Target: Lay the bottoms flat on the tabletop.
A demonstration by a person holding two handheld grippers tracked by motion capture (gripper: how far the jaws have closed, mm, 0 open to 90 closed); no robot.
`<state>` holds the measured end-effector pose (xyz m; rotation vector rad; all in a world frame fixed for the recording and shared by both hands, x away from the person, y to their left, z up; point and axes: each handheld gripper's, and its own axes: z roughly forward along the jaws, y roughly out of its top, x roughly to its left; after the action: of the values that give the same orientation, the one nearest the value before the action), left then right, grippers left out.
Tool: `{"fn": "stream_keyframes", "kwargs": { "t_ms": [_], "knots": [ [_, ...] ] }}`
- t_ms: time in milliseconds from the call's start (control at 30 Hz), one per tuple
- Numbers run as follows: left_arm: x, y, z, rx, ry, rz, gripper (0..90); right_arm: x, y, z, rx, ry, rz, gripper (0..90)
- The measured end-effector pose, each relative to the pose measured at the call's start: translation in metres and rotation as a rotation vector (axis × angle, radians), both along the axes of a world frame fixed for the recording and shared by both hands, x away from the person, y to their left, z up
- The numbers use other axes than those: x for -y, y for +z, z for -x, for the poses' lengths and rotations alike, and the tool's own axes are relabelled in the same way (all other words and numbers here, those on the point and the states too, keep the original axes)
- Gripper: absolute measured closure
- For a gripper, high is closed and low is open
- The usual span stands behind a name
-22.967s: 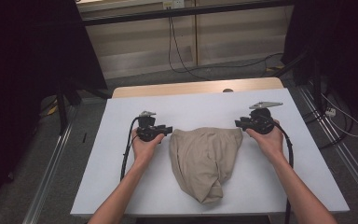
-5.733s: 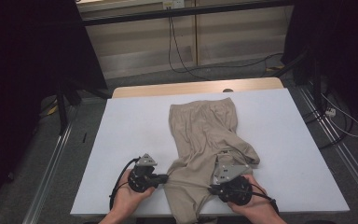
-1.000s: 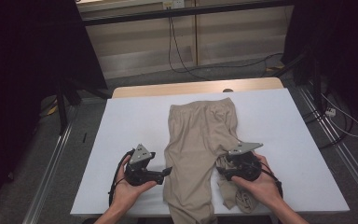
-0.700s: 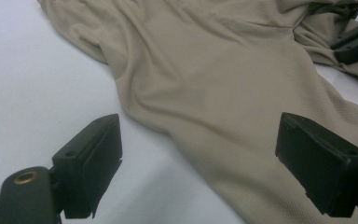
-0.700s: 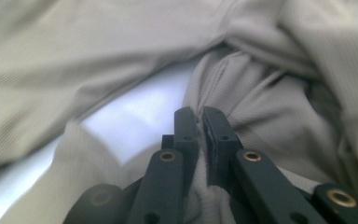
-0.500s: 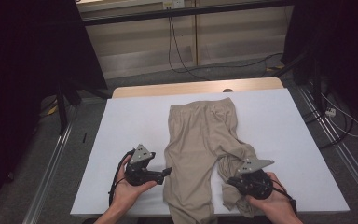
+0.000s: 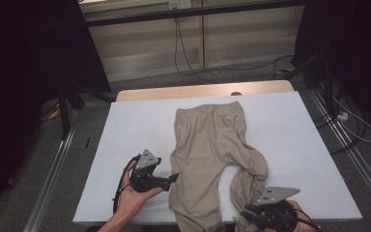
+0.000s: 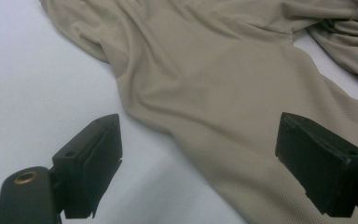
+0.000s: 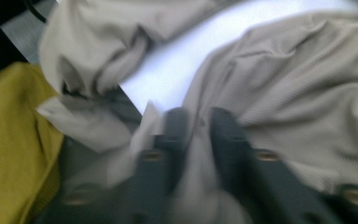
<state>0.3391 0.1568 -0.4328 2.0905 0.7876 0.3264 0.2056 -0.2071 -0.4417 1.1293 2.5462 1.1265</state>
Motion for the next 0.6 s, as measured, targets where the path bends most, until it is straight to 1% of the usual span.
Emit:
{"fn": "stream_keyframes", "kwargs": {
  "t_ms": [33, 100, 167, 233, 300, 367, 400, 433, 467, 500, 533, 567, 600],
  "knots": [
    [0.0, 0.0, 0.0, 0.0, -0.001, 0.0, 14.9, 0.001, 0.001, -0.002, 0.013, -0.013, -0.01, 60.2],
    [0.001, 0.0, 0.0, 0.002, -0.005, 0.0, 14.9, 0.002, 0.004, -0.01, 0.041, -0.046, -0.029, 53.7],
    [0.001, 0.0, 0.0, 0.002, -0.007, -0.001, 14.9, 0.002, 0.006, -0.025, 0.064, -0.083, -0.035, 50.0],
    [0.001, 0.0, -0.001, -0.003, -0.008, -0.001, 14.9, 0.001, 0.006, -0.04, 0.066, -0.104, -0.036, 48.0],
    [0.001, -0.001, -0.001, -0.003, -0.009, -0.002, 14.9, -0.005, 0.004, -0.055, 0.071, -0.107, -0.018, 44.2],
    [0.001, 0.0, -0.001, -0.004, -0.01, -0.002, 14.9, -0.012, 0.0, -0.066, 0.068, -0.104, -0.006, 42.6],
    [0.001, 0.0, -0.001, -0.003, -0.01, -0.002, 14.9, -0.016, -0.002, -0.07, 0.069, -0.093, 0.008, 42.1],
    [0.0, 0.0, -0.001, -0.002, -0.009, -0.002, 14.9, -0.021, -0.004, -0.072, 0.067, -0.088, 0.031, 41.4],
    [0.0, 0.0, 0.0, -0.003, -0.009, -0.002, 14.9, -0.024, -0.006, -0.073, 0.062, -0.081, 0.042, 42.1],
    [0.0, 0.0, 0.0, -0.003, -0.009, -0.002, 14.9, -0.025, -0.009, -0.072, 0.051, -0.08, 0.052, 46.2],
    [0.0, 0.0, 0.0, -0.001, -0.01, -0.001, 14.9, -0.025, -0.012, -0.07, 0.064, -0.087, 0.069, 54.2],
    [0.0, 0.0, 0.0, 0.0, -0.012, -0.001, 14.9, -0.024, -0.011, -0.067, 0.084, -0.091, 0.094, 67.8],
    [0.0, 0.0, 0.0, 0.001, -0.011, -0.002, 14.9, -0.022, -0.009, -0.064, 0.069, -0.083, 0.094, 77.9]
  ]
}}
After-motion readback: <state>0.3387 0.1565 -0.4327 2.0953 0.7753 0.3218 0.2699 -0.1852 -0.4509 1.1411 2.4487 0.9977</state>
